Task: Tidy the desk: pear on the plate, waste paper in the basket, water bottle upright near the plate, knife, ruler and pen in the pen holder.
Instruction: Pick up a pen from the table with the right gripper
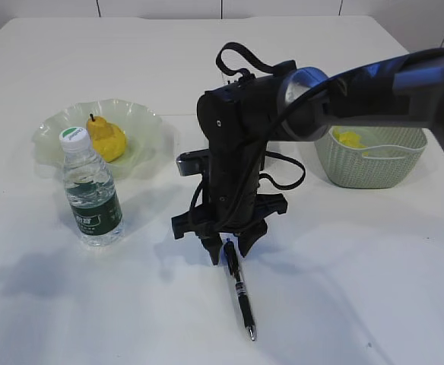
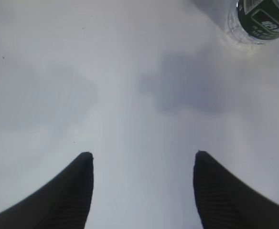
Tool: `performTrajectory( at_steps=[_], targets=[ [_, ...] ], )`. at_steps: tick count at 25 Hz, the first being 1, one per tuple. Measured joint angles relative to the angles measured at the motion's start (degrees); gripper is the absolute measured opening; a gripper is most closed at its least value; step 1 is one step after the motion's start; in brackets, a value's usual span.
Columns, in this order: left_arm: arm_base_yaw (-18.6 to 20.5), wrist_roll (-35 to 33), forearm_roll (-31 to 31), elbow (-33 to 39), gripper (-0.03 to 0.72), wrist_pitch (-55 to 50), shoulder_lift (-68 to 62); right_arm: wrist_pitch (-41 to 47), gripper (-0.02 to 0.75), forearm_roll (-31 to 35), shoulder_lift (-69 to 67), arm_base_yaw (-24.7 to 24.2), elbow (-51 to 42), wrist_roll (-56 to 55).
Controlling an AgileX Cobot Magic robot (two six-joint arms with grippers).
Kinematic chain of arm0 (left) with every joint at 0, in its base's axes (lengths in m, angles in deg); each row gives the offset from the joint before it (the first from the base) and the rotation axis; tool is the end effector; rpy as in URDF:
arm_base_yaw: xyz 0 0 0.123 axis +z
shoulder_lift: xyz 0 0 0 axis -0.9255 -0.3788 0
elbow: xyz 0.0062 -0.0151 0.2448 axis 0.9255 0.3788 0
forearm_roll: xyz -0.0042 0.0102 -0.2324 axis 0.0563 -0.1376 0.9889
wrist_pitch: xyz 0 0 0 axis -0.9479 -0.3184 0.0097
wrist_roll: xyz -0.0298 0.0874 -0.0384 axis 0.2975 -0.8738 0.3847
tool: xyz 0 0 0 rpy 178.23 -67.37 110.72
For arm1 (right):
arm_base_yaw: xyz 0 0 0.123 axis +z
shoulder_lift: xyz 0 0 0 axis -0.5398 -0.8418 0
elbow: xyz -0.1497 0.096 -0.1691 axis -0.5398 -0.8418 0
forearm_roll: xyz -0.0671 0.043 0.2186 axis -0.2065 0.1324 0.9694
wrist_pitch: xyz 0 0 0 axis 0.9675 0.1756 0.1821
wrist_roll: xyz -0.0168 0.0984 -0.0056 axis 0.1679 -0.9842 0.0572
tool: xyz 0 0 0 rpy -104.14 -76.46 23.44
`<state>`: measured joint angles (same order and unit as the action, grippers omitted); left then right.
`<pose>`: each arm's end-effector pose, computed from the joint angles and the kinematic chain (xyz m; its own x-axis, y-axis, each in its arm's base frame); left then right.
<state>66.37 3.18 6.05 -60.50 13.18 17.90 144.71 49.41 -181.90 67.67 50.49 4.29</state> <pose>0.2065 -0.0079 0.2122 -0.9104 -0.0852 -0.4048 -0.0619 0.9956 -0.0701 0.3289 0.2330 0.1014 -0.9661 -0.2574 -0.0217 -0.2580 0.9656 0.0320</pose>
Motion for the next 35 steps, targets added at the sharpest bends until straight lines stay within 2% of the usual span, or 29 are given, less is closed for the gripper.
performTrajectory(
  at_steps=[7,12,15,35],
  targets=[
    [0.0,0.0,0.0,0.0,0.465,0.0,0.0,0.0,0.343,0.0,-0.6,0.0,0.0,0.0],
    [0.0,0.0,0.0,0.0,0.465,0.0,0.0,-0.1,0.235,-0.1,-0.6,0.0,0.0,0.0],
    [0.0,0.0,0.0,0.0,0.465,0.0,0.0,-0.1,0.204,-0.1,-0.6,0.0,0.0,0.0],
    [0.0,0.0,0.1,0.0,0.465,0.0,0.0,-0.1,0.196,-0.8,-0.6,0.0,0.0,-0.1]
  ],
)
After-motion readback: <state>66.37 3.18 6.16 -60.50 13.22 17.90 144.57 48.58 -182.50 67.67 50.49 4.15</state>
